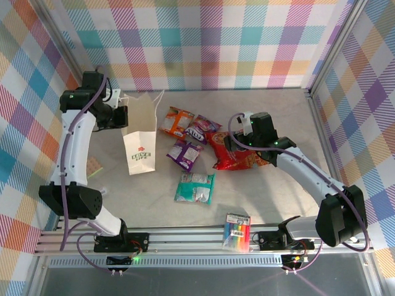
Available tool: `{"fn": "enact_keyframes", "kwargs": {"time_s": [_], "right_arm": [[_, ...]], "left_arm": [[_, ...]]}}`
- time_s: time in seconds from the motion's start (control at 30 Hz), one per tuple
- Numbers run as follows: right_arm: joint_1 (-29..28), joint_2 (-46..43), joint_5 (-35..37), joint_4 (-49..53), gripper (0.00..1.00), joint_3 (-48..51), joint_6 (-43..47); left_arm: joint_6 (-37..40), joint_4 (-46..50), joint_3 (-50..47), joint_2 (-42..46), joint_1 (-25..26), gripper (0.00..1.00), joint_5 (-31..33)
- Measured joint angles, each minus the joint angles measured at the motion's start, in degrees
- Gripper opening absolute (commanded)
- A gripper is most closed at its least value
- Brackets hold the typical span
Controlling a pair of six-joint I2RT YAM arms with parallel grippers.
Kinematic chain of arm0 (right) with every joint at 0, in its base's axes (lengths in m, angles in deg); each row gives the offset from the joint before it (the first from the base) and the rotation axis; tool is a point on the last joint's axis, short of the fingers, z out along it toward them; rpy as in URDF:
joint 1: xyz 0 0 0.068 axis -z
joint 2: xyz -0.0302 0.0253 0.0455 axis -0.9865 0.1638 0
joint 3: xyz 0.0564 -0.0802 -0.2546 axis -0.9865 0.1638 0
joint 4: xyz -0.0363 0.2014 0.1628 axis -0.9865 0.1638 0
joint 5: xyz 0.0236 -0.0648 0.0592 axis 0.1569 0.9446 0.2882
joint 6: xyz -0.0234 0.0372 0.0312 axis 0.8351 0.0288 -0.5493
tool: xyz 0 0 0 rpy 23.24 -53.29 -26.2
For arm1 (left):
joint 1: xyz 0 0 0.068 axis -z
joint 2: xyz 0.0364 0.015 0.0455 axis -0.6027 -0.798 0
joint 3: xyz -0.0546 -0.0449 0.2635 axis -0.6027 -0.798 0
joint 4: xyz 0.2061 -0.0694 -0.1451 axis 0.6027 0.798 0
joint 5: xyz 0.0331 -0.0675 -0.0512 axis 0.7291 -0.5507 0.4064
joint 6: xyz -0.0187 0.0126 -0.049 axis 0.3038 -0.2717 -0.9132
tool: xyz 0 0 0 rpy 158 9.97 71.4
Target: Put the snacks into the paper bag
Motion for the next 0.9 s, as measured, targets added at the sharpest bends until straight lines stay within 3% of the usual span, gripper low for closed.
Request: {"fn": "enact_keyframes", "kwargs": {"time_s": [0.9], "right_arm": [[0.0, -3.5, -0.4, 1.1, 0.99, 1.0, 0.0]], "left_arm": [[-2.6, -4.8, -10.3, 5.9, 3.6, 0.0, -3.5]]}}
